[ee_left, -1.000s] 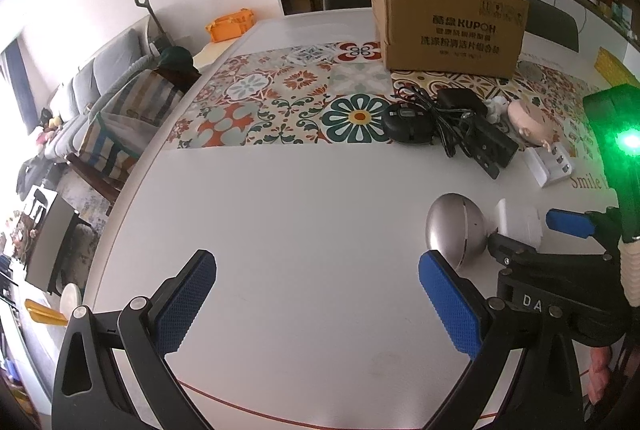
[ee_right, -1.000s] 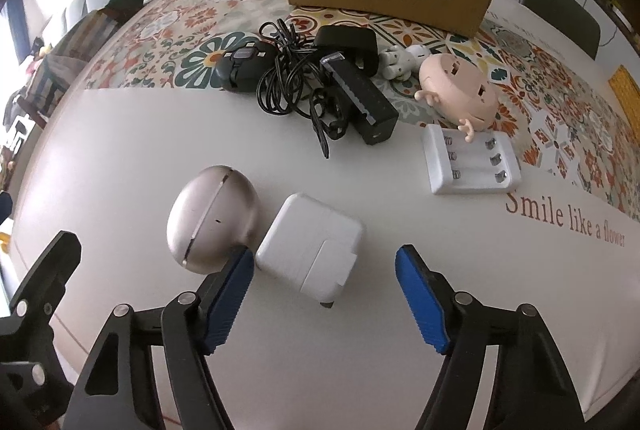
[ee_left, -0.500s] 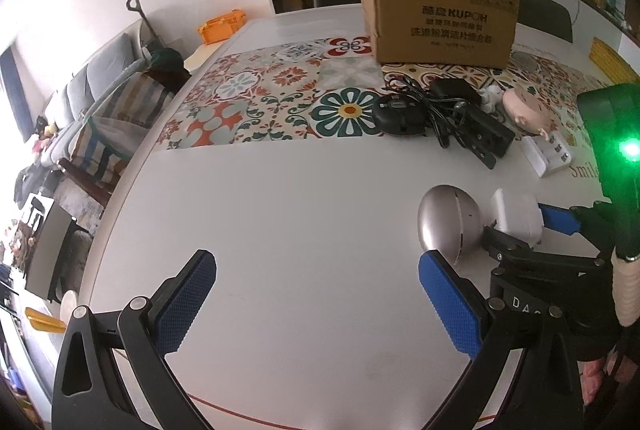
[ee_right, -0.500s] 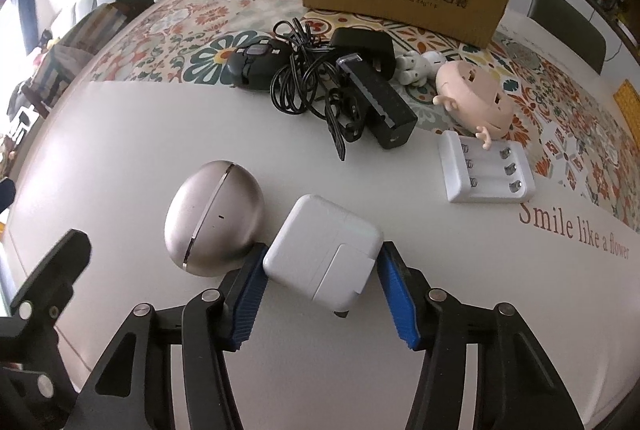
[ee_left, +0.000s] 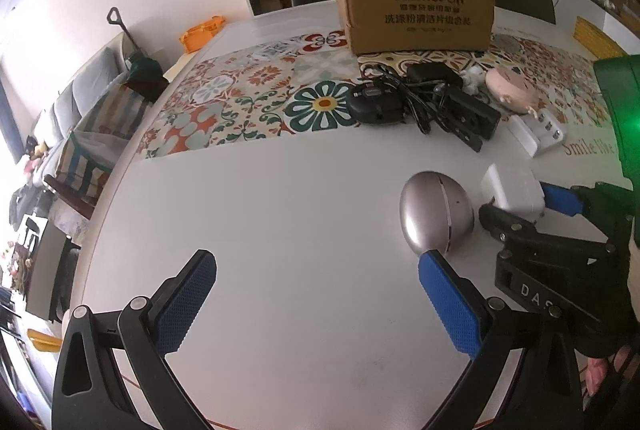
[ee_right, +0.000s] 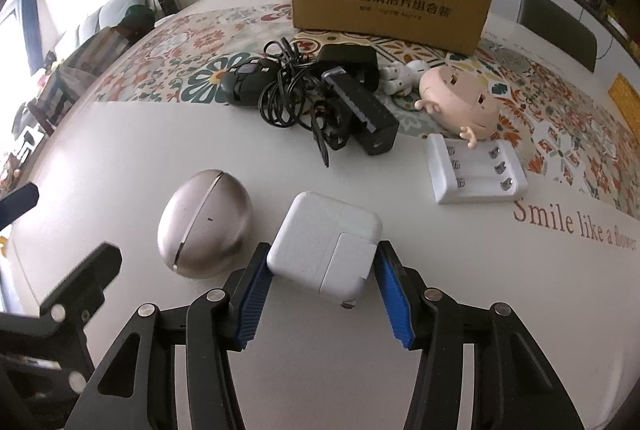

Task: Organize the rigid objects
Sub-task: 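Lift the white adapter with the right tool while the left tool grasps the silver egg speaker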

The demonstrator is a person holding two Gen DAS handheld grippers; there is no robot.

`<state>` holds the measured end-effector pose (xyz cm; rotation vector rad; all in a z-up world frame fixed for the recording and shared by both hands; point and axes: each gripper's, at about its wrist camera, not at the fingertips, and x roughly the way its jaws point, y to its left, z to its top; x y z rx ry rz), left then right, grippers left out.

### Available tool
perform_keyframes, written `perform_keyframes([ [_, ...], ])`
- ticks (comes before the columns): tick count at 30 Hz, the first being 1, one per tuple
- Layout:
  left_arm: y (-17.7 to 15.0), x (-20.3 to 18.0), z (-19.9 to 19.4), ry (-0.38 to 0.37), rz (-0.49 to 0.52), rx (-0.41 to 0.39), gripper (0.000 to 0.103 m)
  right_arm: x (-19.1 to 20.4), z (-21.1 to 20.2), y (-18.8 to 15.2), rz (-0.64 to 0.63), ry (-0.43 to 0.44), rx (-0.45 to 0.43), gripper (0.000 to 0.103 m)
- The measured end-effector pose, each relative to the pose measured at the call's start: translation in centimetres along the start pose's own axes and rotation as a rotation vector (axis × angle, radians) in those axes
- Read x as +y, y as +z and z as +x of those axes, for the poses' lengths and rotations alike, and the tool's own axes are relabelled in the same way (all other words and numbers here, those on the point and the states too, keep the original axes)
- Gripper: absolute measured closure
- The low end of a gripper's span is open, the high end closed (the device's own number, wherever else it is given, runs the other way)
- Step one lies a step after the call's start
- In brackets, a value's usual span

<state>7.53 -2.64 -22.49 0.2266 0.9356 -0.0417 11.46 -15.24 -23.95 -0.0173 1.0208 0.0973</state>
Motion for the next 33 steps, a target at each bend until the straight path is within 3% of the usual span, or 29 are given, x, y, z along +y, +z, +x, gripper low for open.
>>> perform_keyframes([
  [2,-0.1,0.1,0.1,0.000,0.001,-0.002,0.000,0.0,0.1,-0.1,-0.001,-0.005,-0.007,0.050],
  [4,-0.1,0.3,0.3,0.001,0.003,-0.001,0.000,-0.1,0.3,-0.2,0.013,-0.016,-0.005,0.041],
  [7,0.0,0.4,0.4,-0.001,0.001,-0.009,0.000,0.0,0.3,-0.2,0.030,-0.028,-0.022,0.041],
  [13,0.3,0.5,0.8,0.002,0.014,-0.022,0.000,0.2,0.3,0.2,0.029,-0.056,-0.081,0.041],
  [14,0.4,0.5,0.9,-0.007,0.015,-0.021,0.000,0.3,0.4,0.4,0.026,-0.060,-0.086,0.042],
  [15,0.5,0.5,1.0,-0.010,0.014,-0.021,0.000,0.3,0.6,0.5,0.029,-0.057,-0.079,0.050],
  [21,1.0,0.1,0.8,-0.023,0.029,-0.042,0.000,-0.1,0.5,0.3,0.046,-0.049,-0.080,0.051],
  [33,1.7,-3.5,0.7,-0.145,0.088,-0.074,0.000,-3.2,-3.6,-1.1,0.090,-0.097,-0.082,0.051],
])
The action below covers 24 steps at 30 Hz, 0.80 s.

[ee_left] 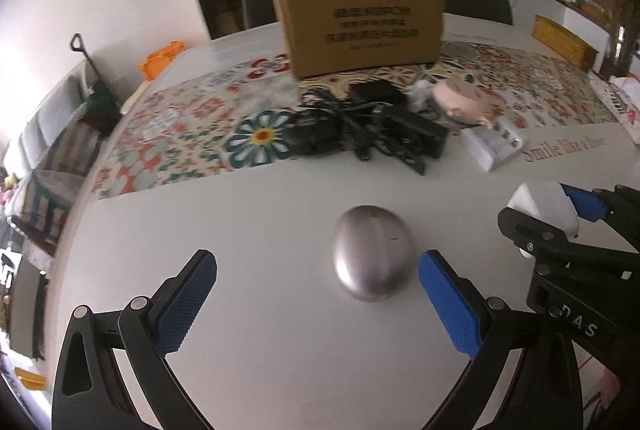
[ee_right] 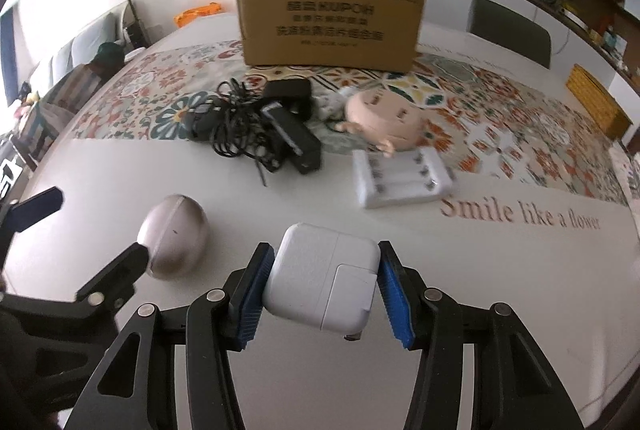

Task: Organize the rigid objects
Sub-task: 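Lift the white adapter with the right tool while the left tool grasps the silver egg speaker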

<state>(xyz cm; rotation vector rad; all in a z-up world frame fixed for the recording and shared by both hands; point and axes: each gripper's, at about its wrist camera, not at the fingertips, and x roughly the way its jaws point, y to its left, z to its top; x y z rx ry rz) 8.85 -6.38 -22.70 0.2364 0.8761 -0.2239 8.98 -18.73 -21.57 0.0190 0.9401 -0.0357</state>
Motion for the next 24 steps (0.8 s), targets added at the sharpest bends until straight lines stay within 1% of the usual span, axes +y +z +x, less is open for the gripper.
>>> perform_keyframes([
  [3,-0.1,-1.2,0.6,-0.014,0.012,-0.003,0.001,-1.3,-0.2,-0.7,0.022,-0.021,0.018,0.051],
  [4,-0.1,-1.6,0.8,-0.015,0.015,-0.005,0.002,-1.7,-0.1,-0.9,0.027,-0.029,0.026,0.051],
  [9,-0.1,-2.8,2.0,-0.005,0.011,0.002,0.016,-3.1,0.6,-1.9,0.040,-0.041,0.056,0.051],
  [12,0.0,-2.9,2.7,-0.001,-0.011,0.007,0.021,-3.5,0.9,-2.2,0.041,-0.034,0.062,0.051],
  [13,0.0,-3.0,2.8,0.005,-0.013,0.006,0.024,-3.6,1.0,-2.2,0.041,-0.033,0.061,0.051],
  [15,0.0,-3.2,3.2,0.008,-0.008,0.010,0.028,-3.6,1.4,-2.2,0.040,-0.022,0.065,0.051],
  [23,0.2,-2.5,4.0,-0.017,-0.069,0.023,0.037,-3.4,2.1,-1.7,0.022,0.001,0.052,0.051],
  [24,0.2,-2.5,4.0,-0.027,-0.074,0.021,0.045,-3.4,2.1,-1.7,0.022,0.002,0.052,0.051],
])
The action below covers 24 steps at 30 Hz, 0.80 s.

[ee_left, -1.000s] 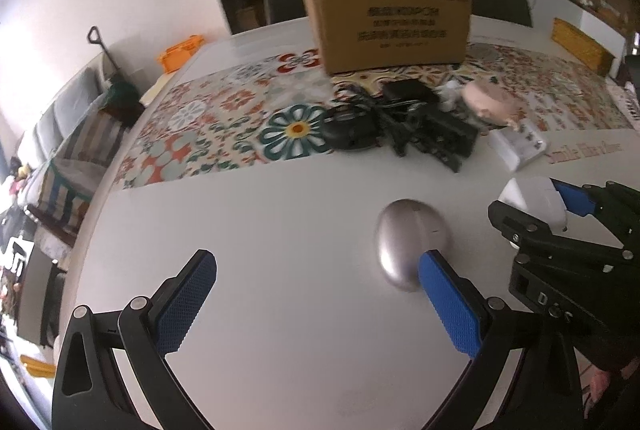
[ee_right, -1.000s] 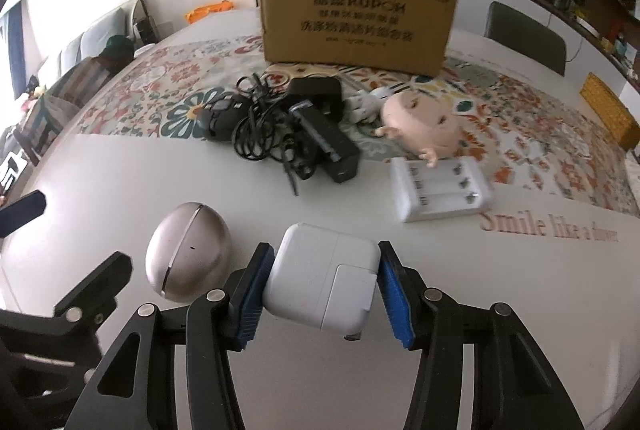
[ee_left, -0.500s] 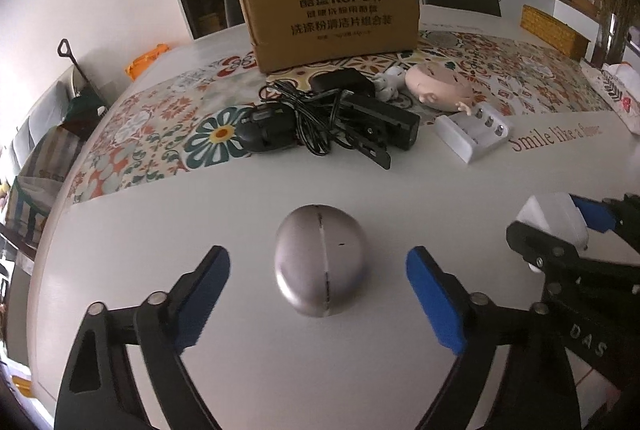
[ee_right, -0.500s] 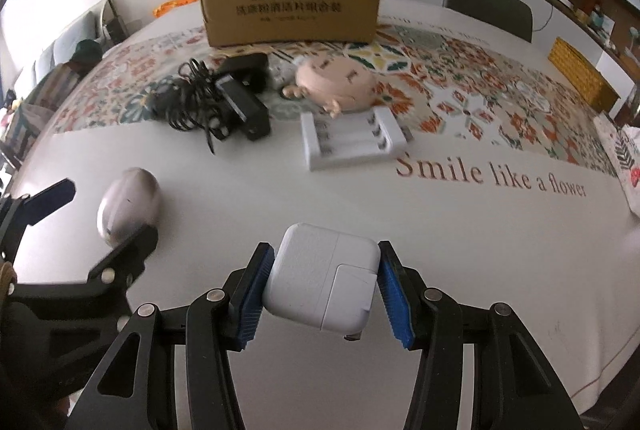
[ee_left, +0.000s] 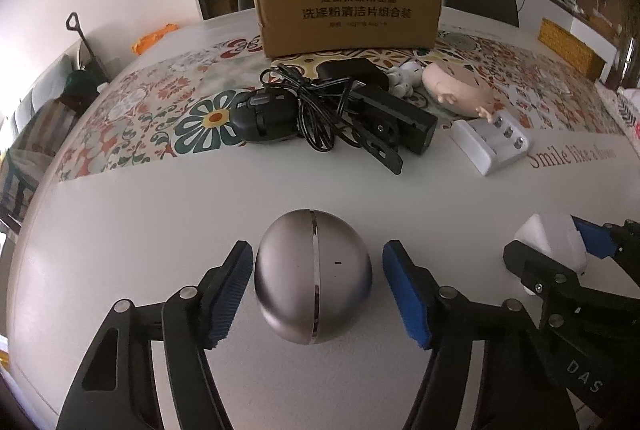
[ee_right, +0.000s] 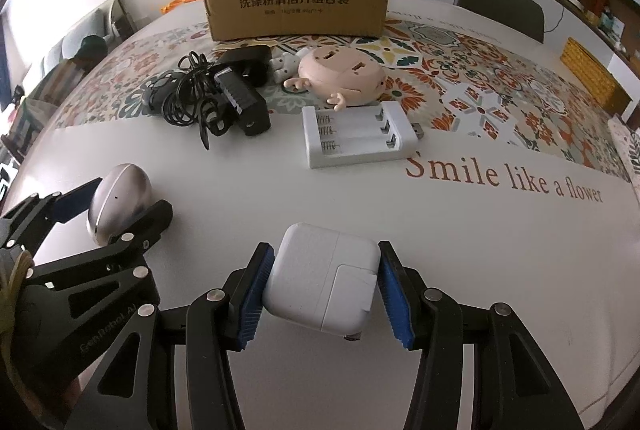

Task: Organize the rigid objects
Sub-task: 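Lift the white adapter with the right tool while the left tool grasps the silver egg speaker, then carry the silver speaker in the left tool and the adapter in the right tool toward the box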

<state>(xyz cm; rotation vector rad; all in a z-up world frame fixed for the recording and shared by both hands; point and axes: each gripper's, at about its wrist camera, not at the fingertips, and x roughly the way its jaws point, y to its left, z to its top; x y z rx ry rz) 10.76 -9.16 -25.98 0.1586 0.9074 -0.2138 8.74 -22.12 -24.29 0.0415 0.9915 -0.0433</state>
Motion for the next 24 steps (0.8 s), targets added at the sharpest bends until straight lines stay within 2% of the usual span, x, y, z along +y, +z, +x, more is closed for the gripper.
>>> perform_keyframes([
  [1,0.0,0.1,-0.1,-0.002,-0.005,-0.003,0.050,0.0,0.0,0.1,0.000,0.004,0.000,0.051],
  [12,0.1,0.3,-1.5,-0.042,0.013,-0.020,0.050,0.7,-0.4,0.4,-0.003,0.017,-0.009,0.051],
  [24,3.5,2.6,-7.1,-0.045,-0.011,-0.127,0.050,1.4,-4.3,2.8,0.022,0.026,-0.075,0.051],
])
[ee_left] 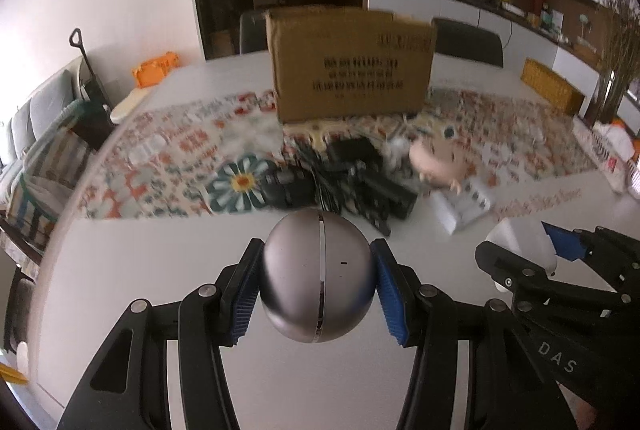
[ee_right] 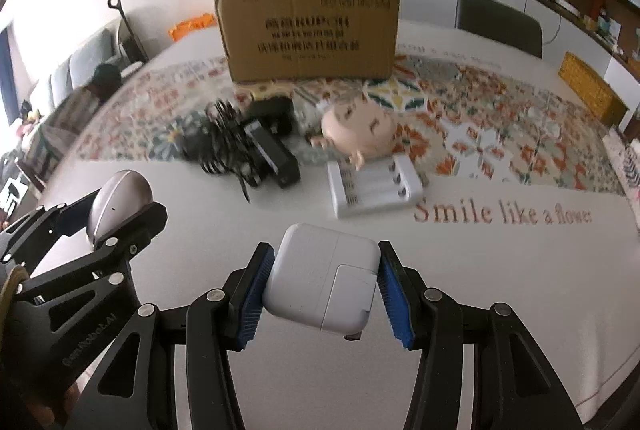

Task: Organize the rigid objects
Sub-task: 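Carry the silver speaker in the left tool and the adapter in the right tool toward the box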

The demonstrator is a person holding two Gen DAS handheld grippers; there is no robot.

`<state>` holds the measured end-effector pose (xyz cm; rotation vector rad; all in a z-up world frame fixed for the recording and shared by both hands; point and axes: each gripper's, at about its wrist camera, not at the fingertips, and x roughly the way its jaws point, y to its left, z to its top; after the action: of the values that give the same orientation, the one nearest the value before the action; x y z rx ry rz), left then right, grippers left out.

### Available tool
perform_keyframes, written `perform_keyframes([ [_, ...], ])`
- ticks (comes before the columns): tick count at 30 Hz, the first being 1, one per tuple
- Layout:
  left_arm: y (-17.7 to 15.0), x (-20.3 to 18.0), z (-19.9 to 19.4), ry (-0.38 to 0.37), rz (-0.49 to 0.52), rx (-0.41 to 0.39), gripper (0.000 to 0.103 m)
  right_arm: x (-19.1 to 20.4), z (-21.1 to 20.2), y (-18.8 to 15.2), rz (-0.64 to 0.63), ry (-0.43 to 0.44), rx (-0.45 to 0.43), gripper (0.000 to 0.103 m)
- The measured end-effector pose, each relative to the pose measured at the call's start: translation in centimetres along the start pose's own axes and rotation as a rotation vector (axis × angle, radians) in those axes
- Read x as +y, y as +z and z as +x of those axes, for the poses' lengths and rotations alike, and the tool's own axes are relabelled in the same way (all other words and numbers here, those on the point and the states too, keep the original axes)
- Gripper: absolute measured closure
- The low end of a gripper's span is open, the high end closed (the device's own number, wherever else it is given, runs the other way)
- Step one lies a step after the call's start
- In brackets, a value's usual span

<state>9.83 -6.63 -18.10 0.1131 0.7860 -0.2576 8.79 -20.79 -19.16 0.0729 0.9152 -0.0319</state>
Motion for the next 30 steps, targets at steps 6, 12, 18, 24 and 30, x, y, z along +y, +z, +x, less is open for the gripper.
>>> perform_keyframes([
  [6,2.7,1.3,-2.7,-0.009,-0.006,-0.061,0.050,0.7,-3.0,2.6,0.019,-0.002,-0.069,0.051],
  [12,5.0,2.4,-4.8,-0.027,-0.001,-0.114,0.050,1.7,-5.8,4.8,0.026,-0.023,-0.140,0.051],
  [18,7.1,3.1,-6.1,-0.054,0.008,-0.161,0.050,2.3,-7.6,6.5,0.056,-0.038,-0.181,0.051],
  [24,9.2,3.5,-6.2,-0.064,-0.018,-0.176,0.050,2.2,-8.6,8.2,0.063,-0.043,-0.229,0.051],
  [30,11.6,2.6,-5.7,-0.046,-0.037,-0.199,0.050,1.2,-8.5,10.5,0.050,-0.029,-0.262,0.051],
])
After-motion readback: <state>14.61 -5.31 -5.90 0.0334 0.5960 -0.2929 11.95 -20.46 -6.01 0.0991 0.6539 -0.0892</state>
